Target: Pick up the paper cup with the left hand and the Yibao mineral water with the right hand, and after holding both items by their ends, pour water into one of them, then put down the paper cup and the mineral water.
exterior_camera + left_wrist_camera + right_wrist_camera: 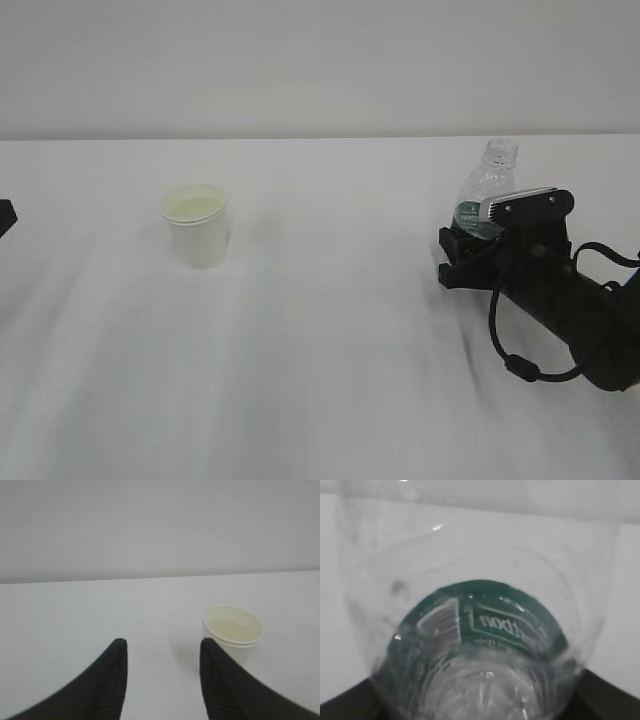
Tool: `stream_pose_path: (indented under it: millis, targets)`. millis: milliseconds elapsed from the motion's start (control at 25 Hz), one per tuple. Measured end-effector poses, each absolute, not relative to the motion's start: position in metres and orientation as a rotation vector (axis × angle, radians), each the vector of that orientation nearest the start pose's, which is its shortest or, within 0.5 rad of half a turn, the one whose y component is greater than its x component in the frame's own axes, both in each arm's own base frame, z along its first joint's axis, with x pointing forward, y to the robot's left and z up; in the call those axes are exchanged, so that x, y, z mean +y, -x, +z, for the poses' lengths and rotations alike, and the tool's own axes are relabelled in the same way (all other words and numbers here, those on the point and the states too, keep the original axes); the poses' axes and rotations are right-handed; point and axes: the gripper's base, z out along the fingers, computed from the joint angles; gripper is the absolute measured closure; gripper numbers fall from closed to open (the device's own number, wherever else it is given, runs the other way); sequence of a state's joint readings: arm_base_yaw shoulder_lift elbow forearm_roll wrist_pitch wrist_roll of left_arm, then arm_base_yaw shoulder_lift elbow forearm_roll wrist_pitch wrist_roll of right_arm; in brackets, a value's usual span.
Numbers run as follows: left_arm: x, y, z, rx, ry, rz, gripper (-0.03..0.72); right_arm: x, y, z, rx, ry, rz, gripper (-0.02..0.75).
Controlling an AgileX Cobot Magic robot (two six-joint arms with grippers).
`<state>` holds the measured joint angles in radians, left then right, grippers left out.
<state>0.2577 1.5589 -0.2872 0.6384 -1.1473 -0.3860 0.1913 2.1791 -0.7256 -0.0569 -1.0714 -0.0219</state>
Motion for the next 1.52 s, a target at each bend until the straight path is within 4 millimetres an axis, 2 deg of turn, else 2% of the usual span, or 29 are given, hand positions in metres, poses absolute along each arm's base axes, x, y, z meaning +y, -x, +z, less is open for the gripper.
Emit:
stream_pose_path:
  millis: [240,560,880,1160,1360,1520]
  targets:
    - [0.010,-0.231,0.172,1.683,-0.137,-0.360,0.347,0.072,-0.344,0.064,1.854,0.270,0.150,0.195]
    - [0.010,-0.231,0.172,1.683,-0.133,-0.359,0.347,0.070,-0.332,0.061,1.854,0.270,0.154,0.185]
    - [0.011,-0.231,0.172,1.682,-0.126,-0.356,0.347,0.066,-0.312,0.057,1.890,0.273,0.156,0.183]
    - [0.011,-0.231,0.172,1.682,-0.127,-0.356,0.347,0.062,-0.301,0.070,1.884,0.249,0.142,0.183]
    - [0.010,-0.231,0.172,1.682,-0.129,-0.357,0.350,0.058,-0.285,0.082,1.887,0.232,0.132,0.183]
    - [0.017,-0.233,0.174,1.666,-0.032,-0.322,0.416,0.054,-0.274,0.092,1.880,0.207,0.119,0.183]
